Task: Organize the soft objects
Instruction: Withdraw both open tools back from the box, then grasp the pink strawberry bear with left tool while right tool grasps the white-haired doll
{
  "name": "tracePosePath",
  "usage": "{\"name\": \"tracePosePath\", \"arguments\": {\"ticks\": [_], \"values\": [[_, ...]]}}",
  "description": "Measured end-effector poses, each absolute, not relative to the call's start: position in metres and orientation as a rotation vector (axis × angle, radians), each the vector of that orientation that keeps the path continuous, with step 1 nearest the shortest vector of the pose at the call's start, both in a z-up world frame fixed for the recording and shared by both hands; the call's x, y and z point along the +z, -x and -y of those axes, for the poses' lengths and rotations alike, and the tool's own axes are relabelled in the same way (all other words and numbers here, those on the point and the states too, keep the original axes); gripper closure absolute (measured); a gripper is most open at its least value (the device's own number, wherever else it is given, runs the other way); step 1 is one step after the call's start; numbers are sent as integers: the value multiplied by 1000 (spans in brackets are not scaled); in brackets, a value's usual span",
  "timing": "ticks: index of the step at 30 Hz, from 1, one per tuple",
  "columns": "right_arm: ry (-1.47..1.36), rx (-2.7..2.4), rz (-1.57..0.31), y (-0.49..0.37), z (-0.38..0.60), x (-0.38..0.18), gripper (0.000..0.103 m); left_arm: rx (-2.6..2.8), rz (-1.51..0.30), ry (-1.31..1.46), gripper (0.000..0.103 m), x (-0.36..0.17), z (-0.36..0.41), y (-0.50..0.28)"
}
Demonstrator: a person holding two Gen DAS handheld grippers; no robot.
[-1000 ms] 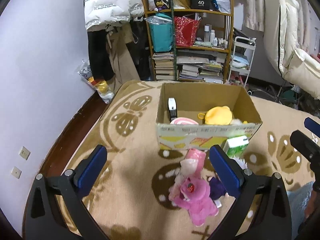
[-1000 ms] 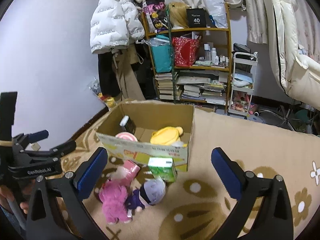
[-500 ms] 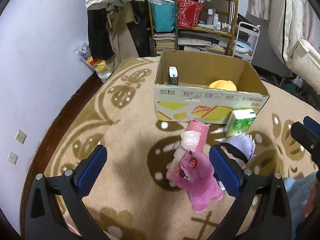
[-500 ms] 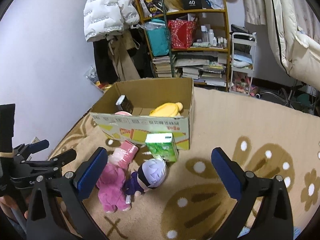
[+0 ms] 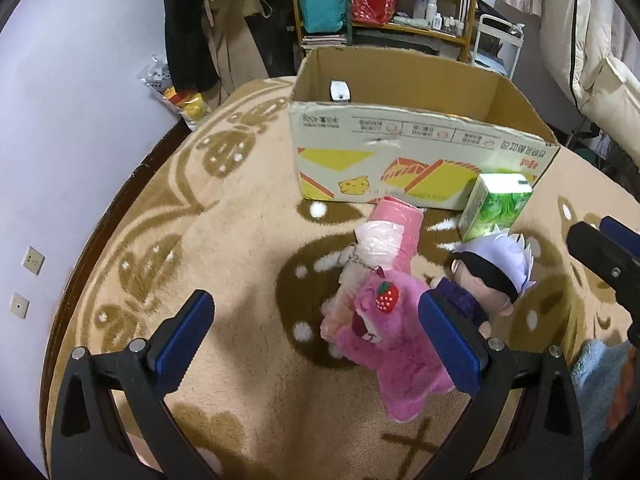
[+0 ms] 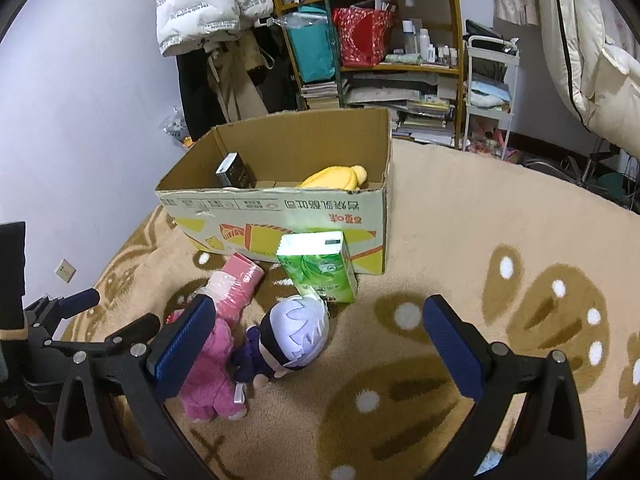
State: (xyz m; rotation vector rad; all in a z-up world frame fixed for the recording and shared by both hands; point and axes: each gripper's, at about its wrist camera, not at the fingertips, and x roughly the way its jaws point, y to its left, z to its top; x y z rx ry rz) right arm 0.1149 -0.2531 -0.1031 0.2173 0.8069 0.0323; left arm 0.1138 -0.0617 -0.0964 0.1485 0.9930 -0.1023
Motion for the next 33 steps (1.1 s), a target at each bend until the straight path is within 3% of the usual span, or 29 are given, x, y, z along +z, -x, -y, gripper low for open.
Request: {"name": "tracePosePath", "arguments": {"ticks": [33], "values": [[-230, 38, -975, -147, 252, -158, 0, -158, -1090, -254, 2, -146, 95, -130]]}}
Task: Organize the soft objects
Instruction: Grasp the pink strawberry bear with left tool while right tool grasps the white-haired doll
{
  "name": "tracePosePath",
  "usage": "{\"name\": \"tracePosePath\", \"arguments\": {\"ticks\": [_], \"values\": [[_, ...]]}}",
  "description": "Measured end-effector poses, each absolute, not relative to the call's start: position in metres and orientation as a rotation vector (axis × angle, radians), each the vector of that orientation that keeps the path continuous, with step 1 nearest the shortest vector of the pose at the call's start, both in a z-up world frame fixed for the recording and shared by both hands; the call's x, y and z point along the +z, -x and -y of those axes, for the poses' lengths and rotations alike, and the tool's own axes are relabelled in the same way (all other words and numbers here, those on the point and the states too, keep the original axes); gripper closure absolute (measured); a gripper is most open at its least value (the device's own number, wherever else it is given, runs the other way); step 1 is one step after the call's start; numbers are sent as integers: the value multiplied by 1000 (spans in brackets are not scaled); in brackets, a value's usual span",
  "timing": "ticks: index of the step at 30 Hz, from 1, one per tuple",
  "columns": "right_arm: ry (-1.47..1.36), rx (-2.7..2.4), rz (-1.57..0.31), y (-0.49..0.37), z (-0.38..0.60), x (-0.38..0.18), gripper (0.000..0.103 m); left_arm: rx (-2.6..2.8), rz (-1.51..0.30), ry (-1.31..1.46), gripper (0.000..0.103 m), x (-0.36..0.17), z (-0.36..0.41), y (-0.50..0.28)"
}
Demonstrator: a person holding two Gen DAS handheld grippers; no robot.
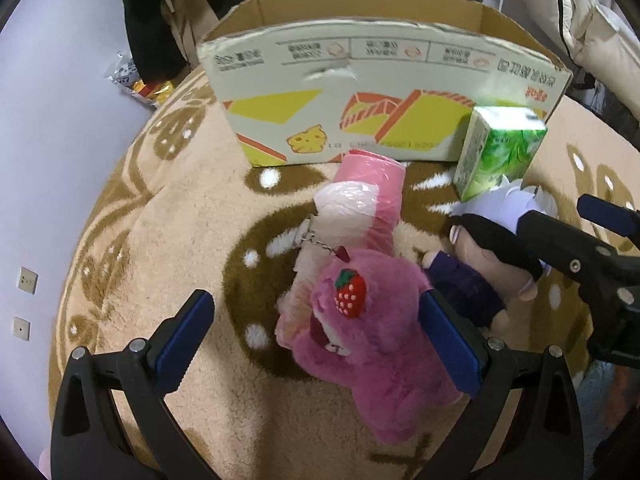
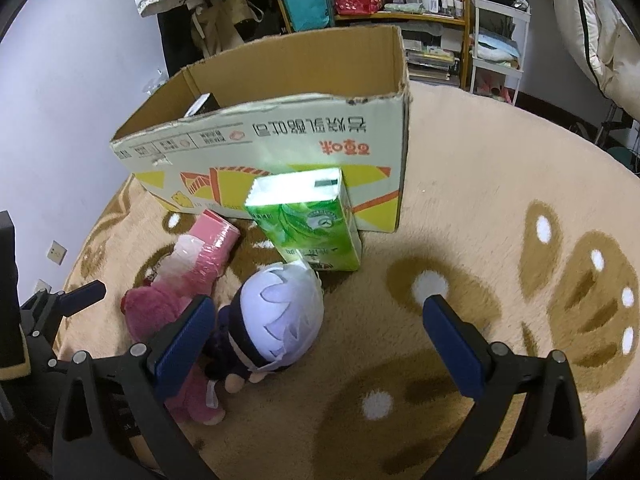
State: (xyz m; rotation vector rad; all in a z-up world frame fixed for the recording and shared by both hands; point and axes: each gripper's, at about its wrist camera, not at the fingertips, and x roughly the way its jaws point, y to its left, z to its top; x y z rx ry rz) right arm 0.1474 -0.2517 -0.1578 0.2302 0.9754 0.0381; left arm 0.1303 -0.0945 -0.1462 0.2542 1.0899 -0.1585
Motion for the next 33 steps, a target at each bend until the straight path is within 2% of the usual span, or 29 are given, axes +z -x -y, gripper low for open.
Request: {"name": "tracePosePath", "arguments": {"ticks": [11, 15, 21, 23, 24, 25, 33], "values": [[-268, 65, -1010, -155, 248, -171, 0, -169, -1130, -218, 2, -153, 91, -135], [-282, 84, -1030, -156, 247, -175, 14, -171, -1128, -233, 3, -154, 92, -135], [-325, 135, -1030, -156, 245, -178, 33, -219, -1133, -231, 25, -153, 96, -132], [-325, 148, -1023, -156, 243, -177, 43, -237, -1129, -237, 41, -151, 100, -127], [-321, 152, -1018, -155, 241, -176, 48, -245, -1125, -238, 45, -150, 102, -126], [-310, 156, -1013, -155, 239, -175, 48, -250, -1122, -240, 51, -149, 103, -124], [-256, 160, -990, -153, 233, -166, 50, -235, -1098, -217, 58, -138, 97, -119]]}}
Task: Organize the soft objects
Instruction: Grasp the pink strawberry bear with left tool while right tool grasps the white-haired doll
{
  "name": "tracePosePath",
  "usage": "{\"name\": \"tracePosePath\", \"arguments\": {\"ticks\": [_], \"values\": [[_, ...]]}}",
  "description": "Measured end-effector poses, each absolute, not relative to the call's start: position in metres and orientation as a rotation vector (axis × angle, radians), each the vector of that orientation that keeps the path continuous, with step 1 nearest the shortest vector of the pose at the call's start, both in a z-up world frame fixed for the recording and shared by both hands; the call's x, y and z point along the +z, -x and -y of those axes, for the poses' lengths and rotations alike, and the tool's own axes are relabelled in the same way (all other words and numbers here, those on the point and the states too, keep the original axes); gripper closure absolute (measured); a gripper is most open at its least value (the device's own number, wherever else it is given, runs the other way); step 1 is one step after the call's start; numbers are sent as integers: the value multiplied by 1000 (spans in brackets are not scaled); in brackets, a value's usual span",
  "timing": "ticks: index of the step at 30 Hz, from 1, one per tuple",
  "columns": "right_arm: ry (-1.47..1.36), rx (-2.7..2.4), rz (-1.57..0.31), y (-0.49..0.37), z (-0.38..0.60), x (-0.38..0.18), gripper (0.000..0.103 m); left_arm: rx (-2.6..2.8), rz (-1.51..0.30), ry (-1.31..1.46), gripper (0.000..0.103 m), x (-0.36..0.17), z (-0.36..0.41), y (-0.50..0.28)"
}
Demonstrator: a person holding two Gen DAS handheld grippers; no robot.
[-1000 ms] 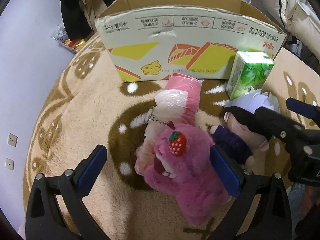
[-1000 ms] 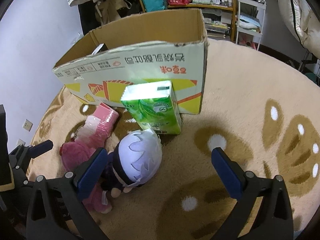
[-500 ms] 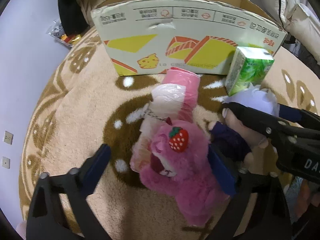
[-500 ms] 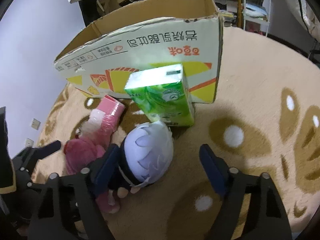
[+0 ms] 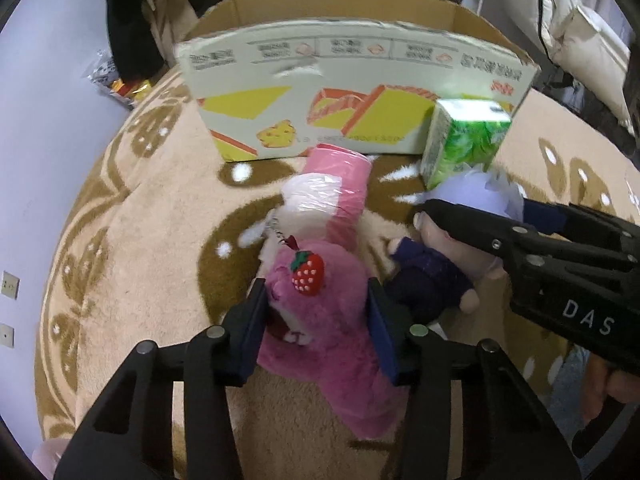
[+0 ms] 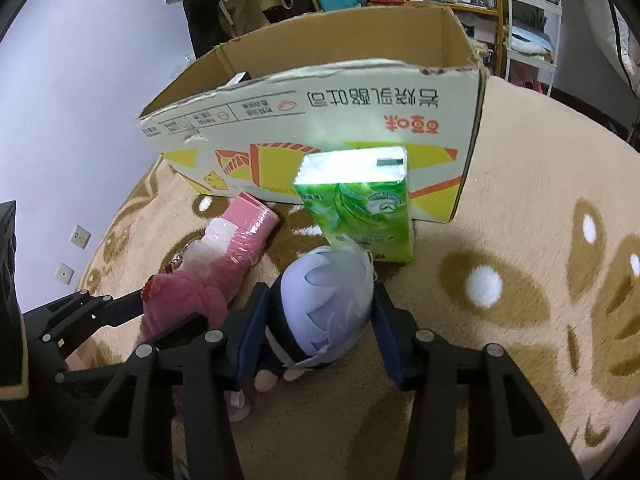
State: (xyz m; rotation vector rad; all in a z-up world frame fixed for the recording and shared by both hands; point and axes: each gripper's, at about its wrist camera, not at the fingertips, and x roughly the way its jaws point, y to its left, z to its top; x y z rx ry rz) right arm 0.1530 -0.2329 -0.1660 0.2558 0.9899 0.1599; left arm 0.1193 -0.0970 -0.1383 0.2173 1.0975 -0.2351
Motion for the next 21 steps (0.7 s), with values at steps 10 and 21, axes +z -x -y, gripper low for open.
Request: {"name": "tracePosePath", "arguments": {"ticks": [10, 21], "values": [[-228, 138, -886, -126, 237, -135, 50, -163, -1027, -169, 59, -114, 69, -115], [-239, 125, -694, -101, 252, -83, 50, -152, -865, -160, 59, -62, 64, -103]]}}
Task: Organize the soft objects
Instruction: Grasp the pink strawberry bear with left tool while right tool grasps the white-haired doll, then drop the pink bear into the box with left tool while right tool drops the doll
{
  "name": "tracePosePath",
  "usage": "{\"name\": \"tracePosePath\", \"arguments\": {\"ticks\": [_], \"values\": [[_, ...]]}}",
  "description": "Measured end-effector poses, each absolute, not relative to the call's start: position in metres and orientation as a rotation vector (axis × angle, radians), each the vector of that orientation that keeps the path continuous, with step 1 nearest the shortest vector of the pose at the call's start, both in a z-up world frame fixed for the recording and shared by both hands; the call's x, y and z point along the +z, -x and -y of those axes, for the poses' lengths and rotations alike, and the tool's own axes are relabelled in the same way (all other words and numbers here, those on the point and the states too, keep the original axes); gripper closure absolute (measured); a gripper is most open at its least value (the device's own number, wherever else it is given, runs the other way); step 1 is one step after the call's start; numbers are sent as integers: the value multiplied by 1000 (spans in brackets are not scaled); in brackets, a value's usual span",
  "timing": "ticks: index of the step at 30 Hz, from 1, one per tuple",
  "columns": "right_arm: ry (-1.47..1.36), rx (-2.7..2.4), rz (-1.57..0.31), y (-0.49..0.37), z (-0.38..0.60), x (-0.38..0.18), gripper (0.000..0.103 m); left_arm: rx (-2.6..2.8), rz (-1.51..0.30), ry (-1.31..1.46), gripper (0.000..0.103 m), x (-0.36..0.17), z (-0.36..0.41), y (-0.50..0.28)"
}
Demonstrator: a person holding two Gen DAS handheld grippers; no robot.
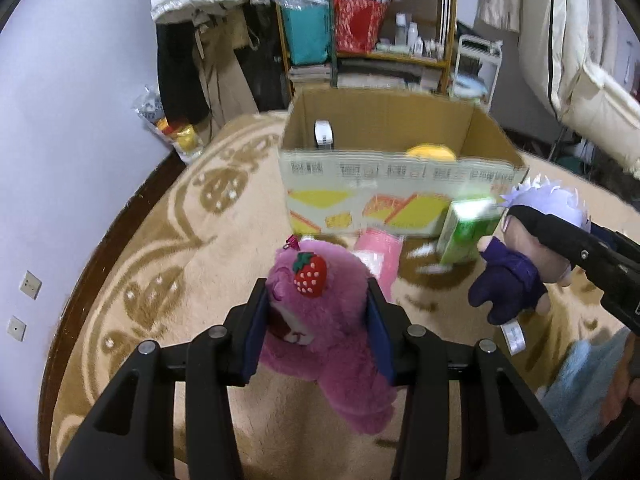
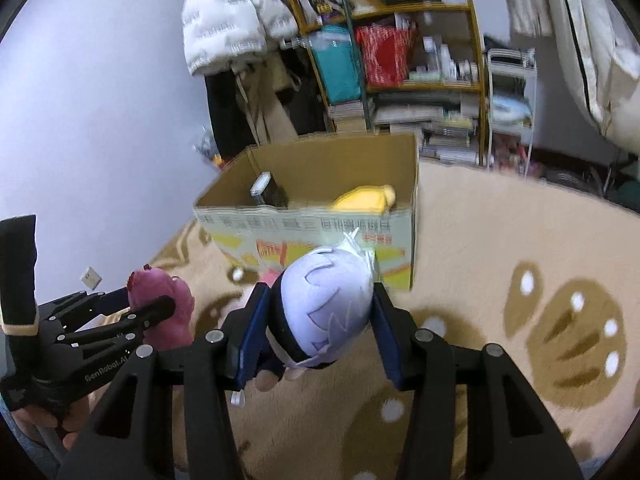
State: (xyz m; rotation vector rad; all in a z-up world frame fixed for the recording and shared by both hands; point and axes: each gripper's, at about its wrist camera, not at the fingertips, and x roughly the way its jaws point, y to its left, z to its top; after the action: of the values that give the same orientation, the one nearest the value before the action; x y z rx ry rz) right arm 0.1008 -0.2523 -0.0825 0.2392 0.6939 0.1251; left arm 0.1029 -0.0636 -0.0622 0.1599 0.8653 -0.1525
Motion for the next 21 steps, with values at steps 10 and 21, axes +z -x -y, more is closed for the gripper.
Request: {"name": "tracePosePath", "arguments": {"ticks": [10, 21], "values": [[-226, 98, -591, -113, 263, -44, 50, -128, -723, -150, 59, -13, 58, -126], [-221, 70, -512, -150, 277, -22, 50, -108, -596, -172, 59, 18, 79, -178]]}}
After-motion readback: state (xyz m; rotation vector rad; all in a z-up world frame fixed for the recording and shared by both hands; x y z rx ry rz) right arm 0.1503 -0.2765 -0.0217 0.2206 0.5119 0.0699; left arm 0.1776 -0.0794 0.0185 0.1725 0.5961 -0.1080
